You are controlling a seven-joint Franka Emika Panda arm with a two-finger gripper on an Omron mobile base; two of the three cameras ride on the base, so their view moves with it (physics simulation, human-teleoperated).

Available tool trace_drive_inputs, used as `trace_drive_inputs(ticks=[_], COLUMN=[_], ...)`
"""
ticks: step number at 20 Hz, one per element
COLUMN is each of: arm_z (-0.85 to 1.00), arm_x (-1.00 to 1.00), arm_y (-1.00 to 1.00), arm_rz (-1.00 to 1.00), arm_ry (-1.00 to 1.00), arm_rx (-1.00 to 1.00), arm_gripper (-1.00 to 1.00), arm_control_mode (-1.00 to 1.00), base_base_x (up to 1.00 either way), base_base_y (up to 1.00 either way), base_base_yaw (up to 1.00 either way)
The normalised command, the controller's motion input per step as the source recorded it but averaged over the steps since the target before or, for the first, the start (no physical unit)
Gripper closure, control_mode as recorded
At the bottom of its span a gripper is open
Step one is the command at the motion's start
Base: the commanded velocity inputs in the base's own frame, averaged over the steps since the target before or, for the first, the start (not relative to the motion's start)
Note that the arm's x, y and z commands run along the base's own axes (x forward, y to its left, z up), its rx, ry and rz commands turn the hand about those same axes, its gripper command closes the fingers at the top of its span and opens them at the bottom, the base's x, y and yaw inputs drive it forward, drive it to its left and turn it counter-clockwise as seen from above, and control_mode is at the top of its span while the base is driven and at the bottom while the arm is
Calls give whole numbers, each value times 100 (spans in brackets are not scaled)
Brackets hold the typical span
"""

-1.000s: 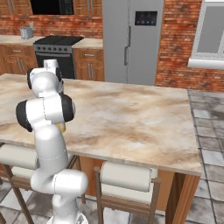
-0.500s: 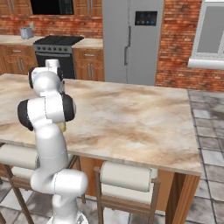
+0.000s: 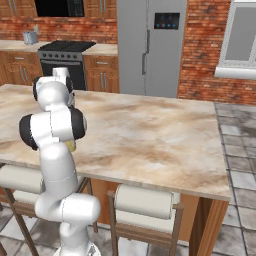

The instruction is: There is a wine glass and glass cup on the dining counter. Place the wine bottle next to the wine glass and the juice bottle next to the glass cup.

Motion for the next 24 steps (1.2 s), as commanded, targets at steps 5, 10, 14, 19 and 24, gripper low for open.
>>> trace_drive_inputs(ticks=[5,10,14,19,24], arm_z=[4,11,13,17,21], arm_x=[-16,-14,-18,-33,-40], arm_y=[-14,-17,-19,-12,-2], arm_rz=[0,0,0,-5,-15], arm_ry=[0,0,0,0,0], arm_rx=[0,0,0,0,0], arm_gripper=[-100,-100,-100,-100,-100], arm_control_mode=[-100,-100,-100,-100,-100], base_base_x=[0,0,0,0,0], base_base_y=[0,0,0,0,0], base_base_yaw=[0,0,0,0,0])
